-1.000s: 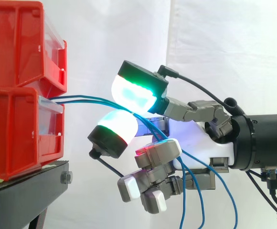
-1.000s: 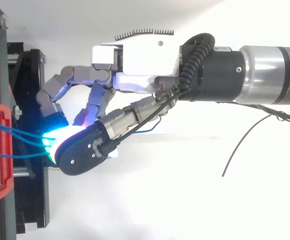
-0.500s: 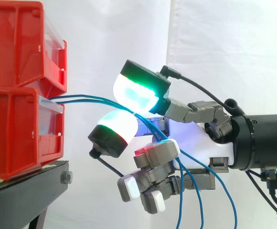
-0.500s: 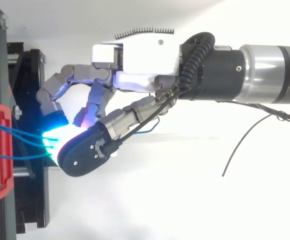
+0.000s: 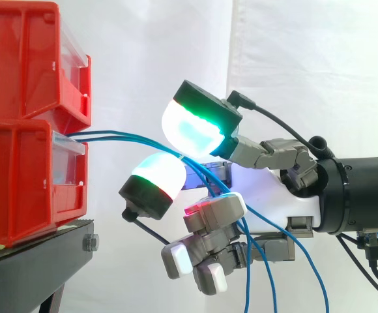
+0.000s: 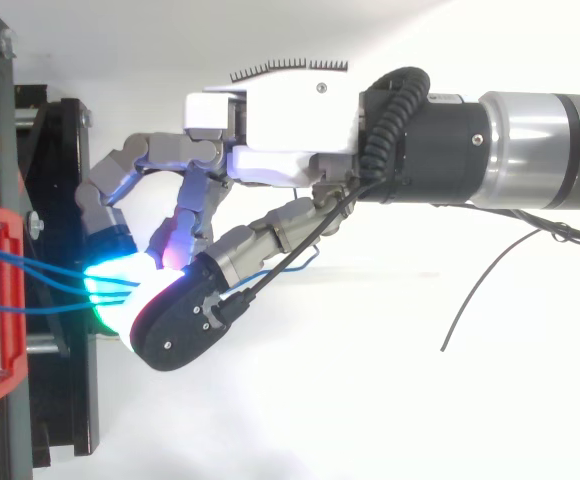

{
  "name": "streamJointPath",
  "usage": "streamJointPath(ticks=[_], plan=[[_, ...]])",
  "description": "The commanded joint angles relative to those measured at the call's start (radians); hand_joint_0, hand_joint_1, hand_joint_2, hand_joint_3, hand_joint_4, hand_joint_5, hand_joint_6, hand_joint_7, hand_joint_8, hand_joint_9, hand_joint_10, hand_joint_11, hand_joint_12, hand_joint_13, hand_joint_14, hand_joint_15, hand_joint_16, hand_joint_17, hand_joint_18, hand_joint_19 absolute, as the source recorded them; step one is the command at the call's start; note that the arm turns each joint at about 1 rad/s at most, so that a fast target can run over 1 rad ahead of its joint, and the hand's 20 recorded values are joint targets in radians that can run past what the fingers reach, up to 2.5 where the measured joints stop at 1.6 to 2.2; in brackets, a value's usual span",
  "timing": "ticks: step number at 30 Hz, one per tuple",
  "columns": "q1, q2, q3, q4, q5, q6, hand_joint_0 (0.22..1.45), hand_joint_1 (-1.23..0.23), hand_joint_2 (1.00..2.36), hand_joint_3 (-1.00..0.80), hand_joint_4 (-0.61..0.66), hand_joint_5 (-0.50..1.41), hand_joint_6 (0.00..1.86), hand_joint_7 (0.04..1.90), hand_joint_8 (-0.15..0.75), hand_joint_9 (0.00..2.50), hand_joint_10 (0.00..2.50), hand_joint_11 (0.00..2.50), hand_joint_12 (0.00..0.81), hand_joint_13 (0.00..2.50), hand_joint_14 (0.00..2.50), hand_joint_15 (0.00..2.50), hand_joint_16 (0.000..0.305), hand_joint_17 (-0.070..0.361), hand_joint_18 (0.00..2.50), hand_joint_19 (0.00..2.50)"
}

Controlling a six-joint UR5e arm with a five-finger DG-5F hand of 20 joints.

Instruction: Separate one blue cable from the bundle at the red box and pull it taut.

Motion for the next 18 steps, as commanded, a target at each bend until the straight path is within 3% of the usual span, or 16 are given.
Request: streamJointPath(ticks=[1, 8, 11, 15, 18], plan=[[0.000, 0.000, 0.000, -0.001, 0.000, 0.000, 0.46, -0.66, 1.00, -0.50, 0.06, -0.13, 0.82, 1.08, 0.340, 1.31, 0.02, 1.28, 0.423, 0.96, 0.02, 0.71, 0.057, 0.127, 0.95, 0.84], [0.000, 0.000, 0.000, 0.004, 0.001, 0.000, 0.59, -0.65, 1.00, -0.50, 0.03, -0.13, 0.80, 1.12, 0.298, 1.29, 0.03, 1.30, 0.383, 0.93, 0.03, 0.71, 0.047, 0.106, 0.89, 0.89], [0.000, 0.000, 0.000, 0.001, 0.001, 0.000, 0.63, -0.68, 1.01, -0.38, 0.00, -0.14, 0.83, 1.16, 0.301, 1.29, 0.03, 1.31, 0.382, 0.93, 0.03, 0.72, 0.047, 0.106, 0.89, 0.88], [0.000, -0.001, 0.000, 0.002, 0.001, 0.000, 0.63, -0.78, 1.02, -0.22, 0.00, -0.17, 0.86, 1.14, 0.294, 1.22, 0.03, 1.30, 0.385, 0.92, 0.03, 0.73, 0.048, 0.108, 0.89, 0.87], [0.000, 0.000, -0.002, 0.002, 0.001, 0.000, 0.73, -0.90, 1.02, -0.31, -0.06, -0.18, 0.88, 1.21, 0.287, 1.19, 0.02, 1.30, 0.384, 0.89, 0.02, 0.71, 0.048, 0.107, 0.88, 0.83]])
